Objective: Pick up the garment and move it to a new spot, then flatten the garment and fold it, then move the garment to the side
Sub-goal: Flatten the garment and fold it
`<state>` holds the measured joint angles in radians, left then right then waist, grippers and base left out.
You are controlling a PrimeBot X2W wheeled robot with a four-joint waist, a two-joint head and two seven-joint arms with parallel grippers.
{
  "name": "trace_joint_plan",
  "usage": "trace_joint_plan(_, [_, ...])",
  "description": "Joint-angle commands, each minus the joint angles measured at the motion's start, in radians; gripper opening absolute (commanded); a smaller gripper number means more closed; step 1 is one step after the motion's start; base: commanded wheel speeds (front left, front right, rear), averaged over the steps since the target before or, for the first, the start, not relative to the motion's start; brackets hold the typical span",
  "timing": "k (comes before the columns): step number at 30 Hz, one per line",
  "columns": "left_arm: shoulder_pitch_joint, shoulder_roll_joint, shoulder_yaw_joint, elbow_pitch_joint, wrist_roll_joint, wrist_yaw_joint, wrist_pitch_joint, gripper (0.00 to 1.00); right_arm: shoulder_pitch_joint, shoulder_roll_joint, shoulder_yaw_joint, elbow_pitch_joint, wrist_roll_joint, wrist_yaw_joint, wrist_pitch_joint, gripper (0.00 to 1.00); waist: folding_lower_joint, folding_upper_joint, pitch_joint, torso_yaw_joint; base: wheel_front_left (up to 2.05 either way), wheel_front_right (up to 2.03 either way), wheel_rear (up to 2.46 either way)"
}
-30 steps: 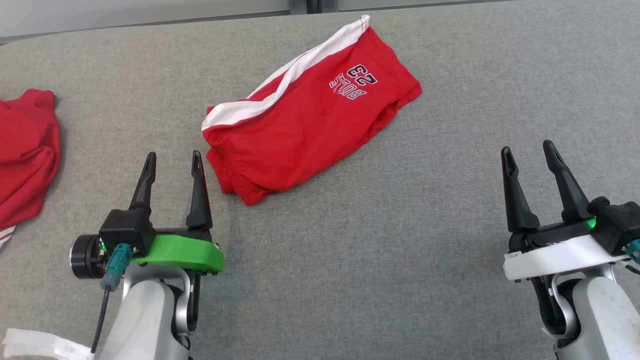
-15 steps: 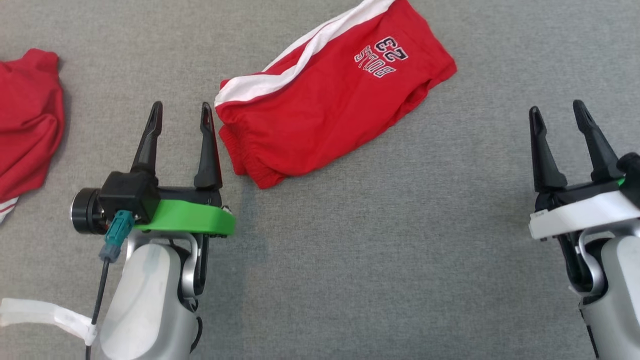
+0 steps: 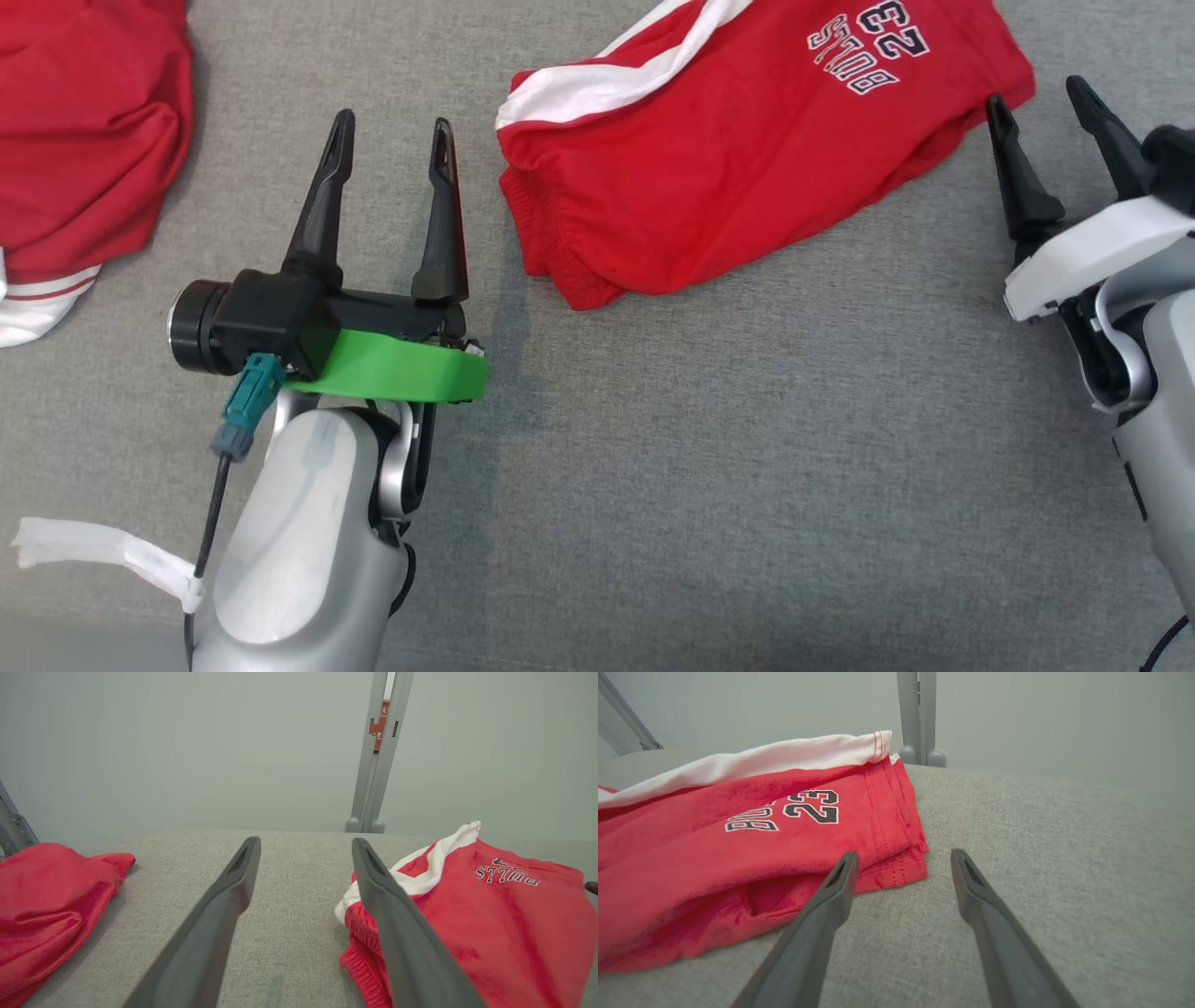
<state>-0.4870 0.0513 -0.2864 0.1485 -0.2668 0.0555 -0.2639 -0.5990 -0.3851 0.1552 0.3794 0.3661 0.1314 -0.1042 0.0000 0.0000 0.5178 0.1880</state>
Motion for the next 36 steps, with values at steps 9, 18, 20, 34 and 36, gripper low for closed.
trace_joint_plan(9, [-0.018, 0.000, -0.026, -0.023, -0.015, 0.025, -0.001, 1.00, -0.140, -0.038, 0.100, 0.196, 0.082, -0.001, 0.173, 0.44, 0.0000, 0.0000, 0.019, 0.046, 0.00, 0.00, 0.00])
trace_joint_plan(18, [0.017, 0.000, -0.011, -0.009, 0.004, 0.026, -0.001, 1.00, -0.100, -0.024, 0.109, 0.164, 0.149, -0.002, 0.169, 0.00, 0.0000, 0.0000, -0.026, 0.009, 0.00, 0.00, 0.00])
trace_joint_plan(20, [0.030, 0.001, 0.002, -0.006, 0.013, 0.022, -0.001, 1.00, -0.063, -0.007, 0.093, 0.136, 0.149, -0.002, 0.133, 0.00, 0.0000, 0.0000, -0.045, -0.009, 0.00, 0.00, 0.00])
trace_joint_plan(34, [0.122, 0.001, 0.073, 0.026, 0.058, -0.010, -0.001, 1.00, 0.326, 0.149, -0.095, -0.096, 0.130, -0.001, 0.007, 0.00, 0.0000, 0.0000, -0.165, -0.103, 0.00, 0.00, 0.00])
trace_joint_plan(36, [0.131, 0.001, 0.073, 0.035, 0.061, -0.015, -0.001, 1.00, 0.377, 0.169, -0.125, -0.120, 0.117, -0.002, 0.013, 0.00, 0.0000, 0.0000, -0.179, -0.102, 0.00, 0.00, 0.00])
